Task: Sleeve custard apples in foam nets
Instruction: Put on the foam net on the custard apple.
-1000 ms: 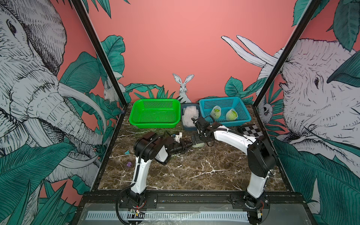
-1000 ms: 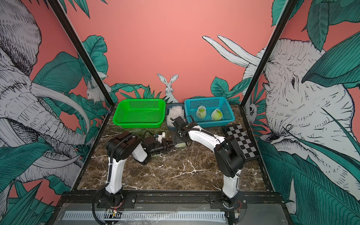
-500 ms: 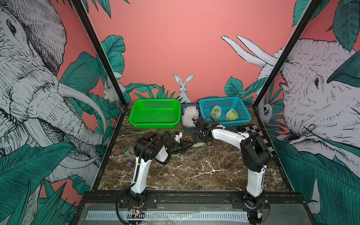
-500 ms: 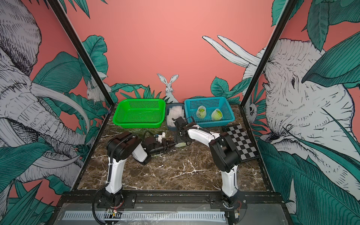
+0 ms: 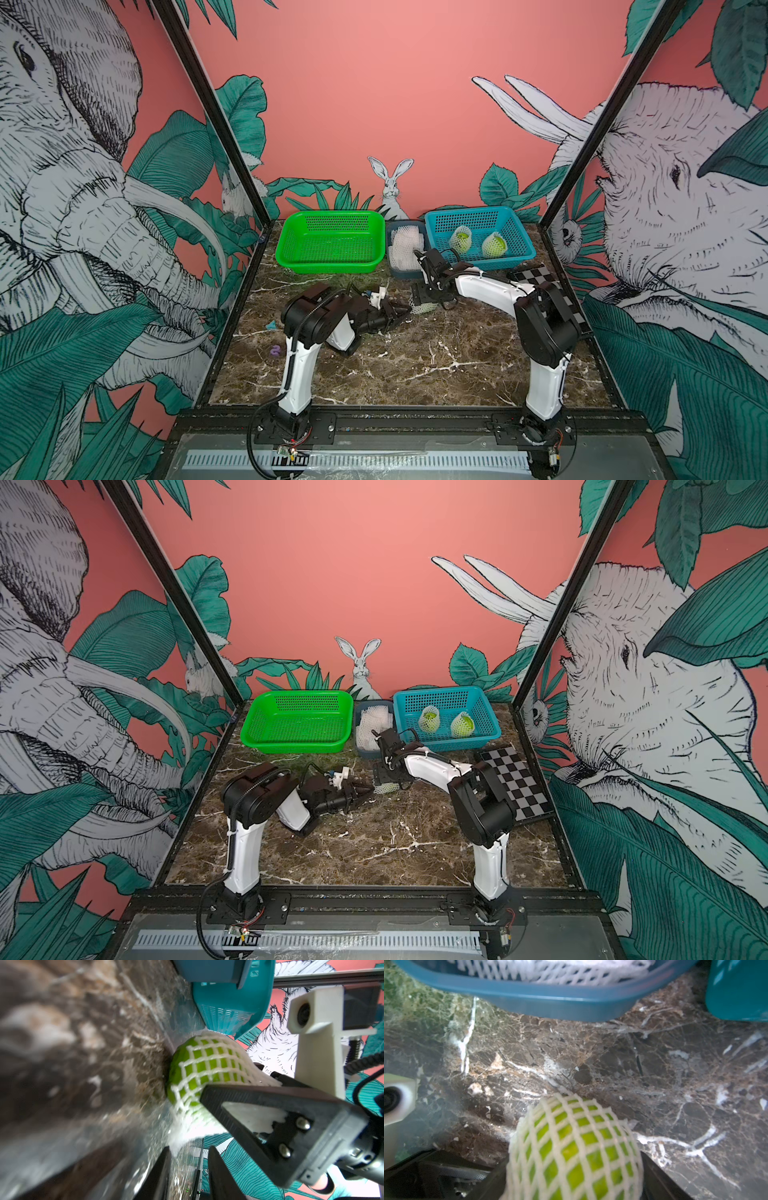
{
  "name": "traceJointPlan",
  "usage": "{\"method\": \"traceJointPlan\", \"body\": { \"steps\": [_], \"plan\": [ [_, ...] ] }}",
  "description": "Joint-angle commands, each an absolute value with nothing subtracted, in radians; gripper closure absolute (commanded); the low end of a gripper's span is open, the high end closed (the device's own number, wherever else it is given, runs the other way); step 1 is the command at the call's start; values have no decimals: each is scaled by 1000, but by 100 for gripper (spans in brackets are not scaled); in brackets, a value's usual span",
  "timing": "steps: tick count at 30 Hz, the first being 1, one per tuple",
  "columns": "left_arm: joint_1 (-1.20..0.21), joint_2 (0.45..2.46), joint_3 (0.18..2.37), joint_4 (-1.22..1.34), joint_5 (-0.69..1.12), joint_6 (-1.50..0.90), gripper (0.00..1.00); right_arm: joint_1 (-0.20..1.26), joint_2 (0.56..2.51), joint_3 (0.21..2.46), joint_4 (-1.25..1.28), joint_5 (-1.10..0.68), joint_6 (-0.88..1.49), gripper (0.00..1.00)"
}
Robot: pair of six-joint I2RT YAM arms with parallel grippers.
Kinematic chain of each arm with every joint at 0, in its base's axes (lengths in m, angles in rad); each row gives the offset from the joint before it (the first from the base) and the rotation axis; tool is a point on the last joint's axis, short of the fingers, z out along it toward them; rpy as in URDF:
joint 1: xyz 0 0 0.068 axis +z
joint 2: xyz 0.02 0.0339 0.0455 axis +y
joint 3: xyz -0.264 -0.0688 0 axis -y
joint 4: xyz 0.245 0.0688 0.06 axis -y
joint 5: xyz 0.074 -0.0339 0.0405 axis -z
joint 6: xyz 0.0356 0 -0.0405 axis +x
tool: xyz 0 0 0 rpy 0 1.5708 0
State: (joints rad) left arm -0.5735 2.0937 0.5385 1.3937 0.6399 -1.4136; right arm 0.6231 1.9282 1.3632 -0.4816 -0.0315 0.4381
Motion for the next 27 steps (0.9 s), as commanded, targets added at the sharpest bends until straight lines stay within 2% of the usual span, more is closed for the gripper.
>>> {"method": "traceJointPlan", "body": {
  "steps": [1,10,17,27],
  "plan": [
    [-571,2015,495,1402,621,-1410,67,617,1891,1325,-481,-98,372,17],
    [-531,1931,442,1402,609,-1414,66,620,1830,1319,-524,-314,179,17],
    [-514,1925,434,1396,571,-1416,66,633,1847,1325,-600,-340,26,16],
    [-514,1930,437,1382,569,-1417,66,673,1881,1321,-589,-303,-28,13]
  ]
}}
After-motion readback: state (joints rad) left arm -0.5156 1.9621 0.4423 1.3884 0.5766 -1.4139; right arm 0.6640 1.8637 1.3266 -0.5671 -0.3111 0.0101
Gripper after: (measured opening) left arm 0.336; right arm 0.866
